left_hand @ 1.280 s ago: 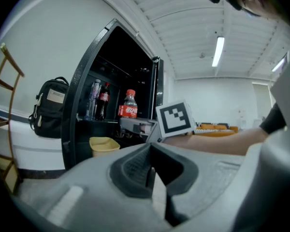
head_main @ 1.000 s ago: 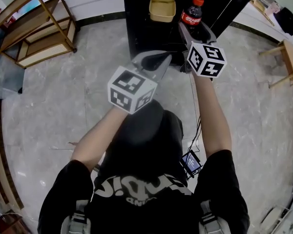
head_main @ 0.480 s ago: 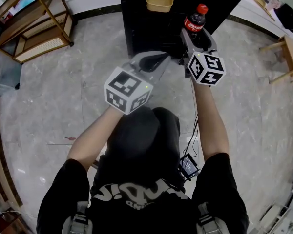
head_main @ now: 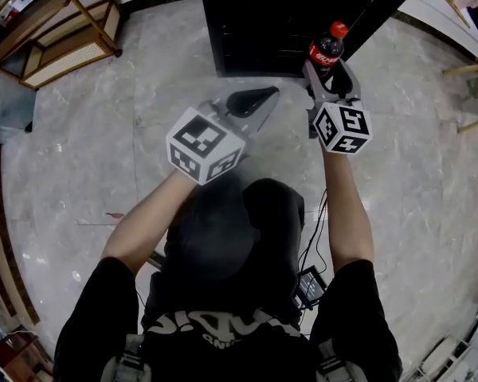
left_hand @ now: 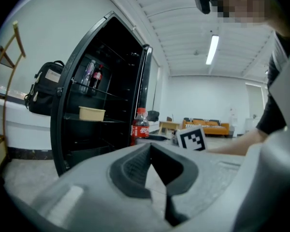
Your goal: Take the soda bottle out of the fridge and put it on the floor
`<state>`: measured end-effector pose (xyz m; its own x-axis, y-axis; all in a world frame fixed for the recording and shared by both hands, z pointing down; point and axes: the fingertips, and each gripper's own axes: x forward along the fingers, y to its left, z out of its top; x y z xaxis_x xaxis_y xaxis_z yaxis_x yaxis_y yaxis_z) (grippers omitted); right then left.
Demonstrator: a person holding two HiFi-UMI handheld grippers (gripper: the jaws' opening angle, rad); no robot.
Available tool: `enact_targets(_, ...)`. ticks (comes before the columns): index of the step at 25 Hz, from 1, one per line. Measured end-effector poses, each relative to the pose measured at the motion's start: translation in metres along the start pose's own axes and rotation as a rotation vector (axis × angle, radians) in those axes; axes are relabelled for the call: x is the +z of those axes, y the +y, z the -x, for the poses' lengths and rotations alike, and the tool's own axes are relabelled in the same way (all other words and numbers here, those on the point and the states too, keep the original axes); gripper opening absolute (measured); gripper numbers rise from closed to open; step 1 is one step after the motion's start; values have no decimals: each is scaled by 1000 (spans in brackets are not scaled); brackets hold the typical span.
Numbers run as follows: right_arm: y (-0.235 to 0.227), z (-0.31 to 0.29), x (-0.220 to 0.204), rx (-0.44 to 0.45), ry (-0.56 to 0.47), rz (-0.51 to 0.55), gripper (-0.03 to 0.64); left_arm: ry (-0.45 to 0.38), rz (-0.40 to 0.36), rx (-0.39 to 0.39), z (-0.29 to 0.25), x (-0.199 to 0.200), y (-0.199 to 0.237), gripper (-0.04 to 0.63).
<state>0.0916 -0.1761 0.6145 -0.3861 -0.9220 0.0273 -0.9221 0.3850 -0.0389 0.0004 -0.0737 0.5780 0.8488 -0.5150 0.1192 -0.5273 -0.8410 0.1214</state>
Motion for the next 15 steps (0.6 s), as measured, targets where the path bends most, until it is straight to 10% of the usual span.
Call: enact_targets(15, 5, 24, -156, 19, 59, -39, 258, 75, 17, -141, -21, -122, -10, 2)
